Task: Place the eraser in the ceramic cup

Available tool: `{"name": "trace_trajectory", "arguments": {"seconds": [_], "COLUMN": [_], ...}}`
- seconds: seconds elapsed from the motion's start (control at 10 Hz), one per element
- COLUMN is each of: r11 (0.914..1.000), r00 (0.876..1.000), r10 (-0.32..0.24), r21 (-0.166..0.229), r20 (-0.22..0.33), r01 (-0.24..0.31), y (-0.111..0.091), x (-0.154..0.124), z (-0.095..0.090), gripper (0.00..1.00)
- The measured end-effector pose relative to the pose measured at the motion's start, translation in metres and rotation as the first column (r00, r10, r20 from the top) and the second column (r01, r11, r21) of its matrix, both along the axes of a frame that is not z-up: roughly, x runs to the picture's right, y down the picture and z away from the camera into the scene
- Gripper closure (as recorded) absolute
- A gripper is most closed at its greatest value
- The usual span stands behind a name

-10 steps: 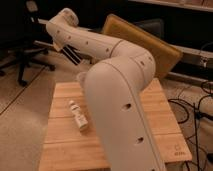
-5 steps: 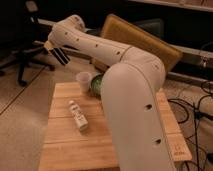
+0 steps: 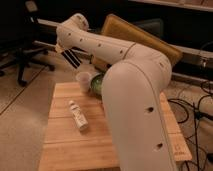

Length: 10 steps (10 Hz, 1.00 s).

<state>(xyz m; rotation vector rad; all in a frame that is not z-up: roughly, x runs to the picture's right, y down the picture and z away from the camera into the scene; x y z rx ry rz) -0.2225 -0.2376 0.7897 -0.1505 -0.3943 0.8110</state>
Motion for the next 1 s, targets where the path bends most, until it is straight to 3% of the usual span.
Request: {"name": "trace_trajectory", "arguments": {"seconds": [0.4,0.6,1.0], "r11": [0.9955,0.9873,0.9744], "r00": [0.996,0.987,0.974], "r10": [0.092,0.157,0.224], "r21": [-0.021,-0.023,-0.019], "r20": [-0.012,-0.025,-0.019], "r01": [-0.093,-0.158,-0.224], "y": [0.002,0.006,0.015], "x": [0.008,0.021,0.027], "z": [0.003,0.013,0.026], "gripper": [1.0,1.0,1.0]}}
